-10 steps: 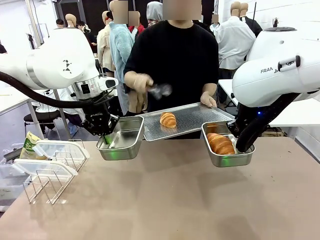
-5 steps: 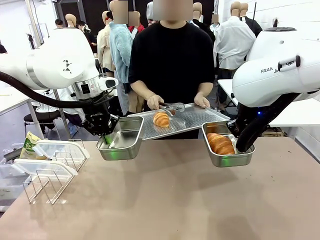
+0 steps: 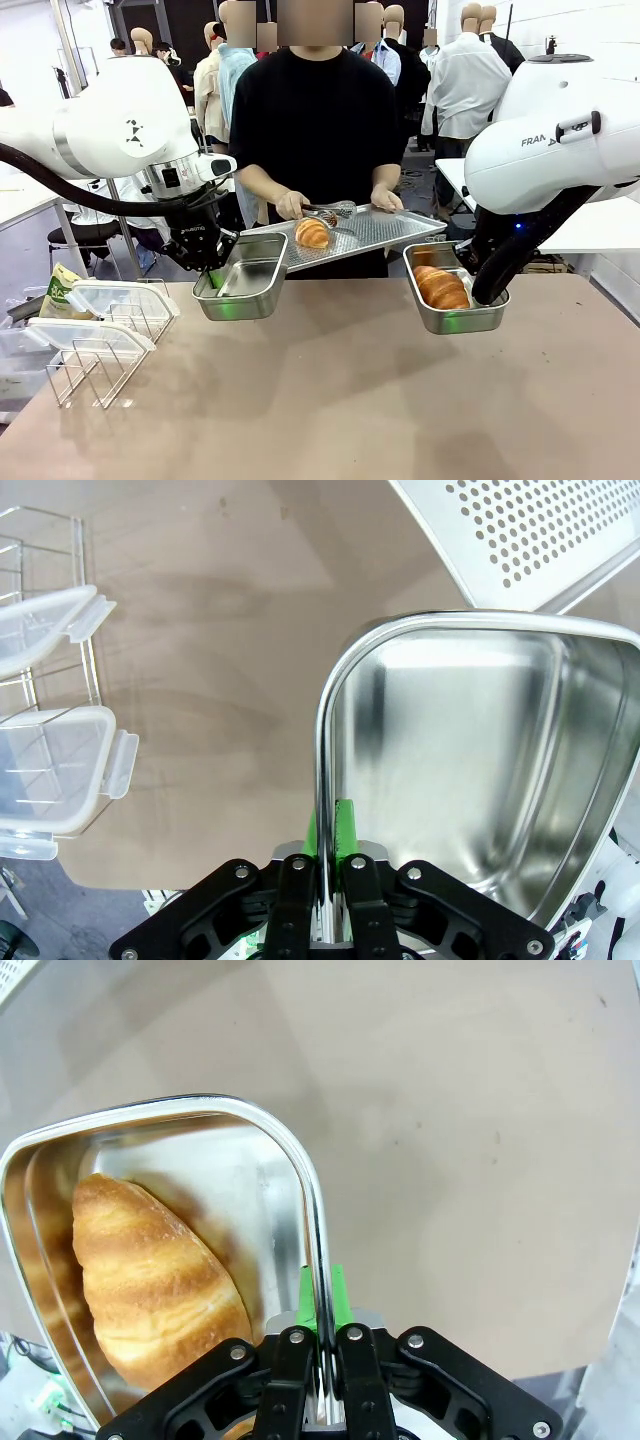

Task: Place the bread in airtight containers.
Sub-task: Once an object is inside an Airtight Container , place the container in the center of the table.

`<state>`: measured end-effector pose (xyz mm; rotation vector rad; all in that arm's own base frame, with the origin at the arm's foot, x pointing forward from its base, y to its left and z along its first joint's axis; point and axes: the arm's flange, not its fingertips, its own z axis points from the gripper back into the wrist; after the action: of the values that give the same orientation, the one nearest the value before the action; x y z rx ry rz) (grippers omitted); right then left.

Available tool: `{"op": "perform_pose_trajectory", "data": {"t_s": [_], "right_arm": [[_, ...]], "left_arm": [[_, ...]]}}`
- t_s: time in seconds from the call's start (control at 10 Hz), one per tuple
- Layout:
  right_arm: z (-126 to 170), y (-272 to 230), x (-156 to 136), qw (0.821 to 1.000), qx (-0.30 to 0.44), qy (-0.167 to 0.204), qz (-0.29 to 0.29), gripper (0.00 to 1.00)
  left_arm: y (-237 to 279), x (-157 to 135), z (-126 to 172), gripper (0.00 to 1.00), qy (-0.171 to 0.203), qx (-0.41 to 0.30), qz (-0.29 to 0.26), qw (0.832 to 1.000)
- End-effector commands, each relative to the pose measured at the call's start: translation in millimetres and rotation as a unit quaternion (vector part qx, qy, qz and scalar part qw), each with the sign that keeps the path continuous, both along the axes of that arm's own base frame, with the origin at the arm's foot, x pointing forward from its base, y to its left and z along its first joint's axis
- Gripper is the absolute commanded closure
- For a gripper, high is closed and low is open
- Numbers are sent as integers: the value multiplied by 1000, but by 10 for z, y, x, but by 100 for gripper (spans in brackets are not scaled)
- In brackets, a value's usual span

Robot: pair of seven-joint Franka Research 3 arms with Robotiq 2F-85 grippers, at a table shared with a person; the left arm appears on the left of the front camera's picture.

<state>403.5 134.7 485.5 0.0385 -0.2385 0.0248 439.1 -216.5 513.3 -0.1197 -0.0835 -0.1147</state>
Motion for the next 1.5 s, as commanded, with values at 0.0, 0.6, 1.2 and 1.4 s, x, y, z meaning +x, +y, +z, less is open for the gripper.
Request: {"op": "perform_pose_trajectory", "data": {"t_s": [0.0, 0.6, 1.2, 1.4], "right_arm": [[30, 0, -11, 1000, 1, -3, -1, 100], [30, 0, -11, 1000, 1, -3, -1, 100], [-509, -57, 219, 1000, -12, 6, -7, 100], [-925, -90, 451, 999, -30, -14, -4, 100]], "left_arm": [[20, 0, 28, 100, -3, 5, 2, 1000], [20, 0, 28, 100, -3, 5, 2, 1000], [20, 0, 28, 100, -3, 5, 2, 1000], [20, 0, 28, 100, -3, 5, 2, 1000]]}}
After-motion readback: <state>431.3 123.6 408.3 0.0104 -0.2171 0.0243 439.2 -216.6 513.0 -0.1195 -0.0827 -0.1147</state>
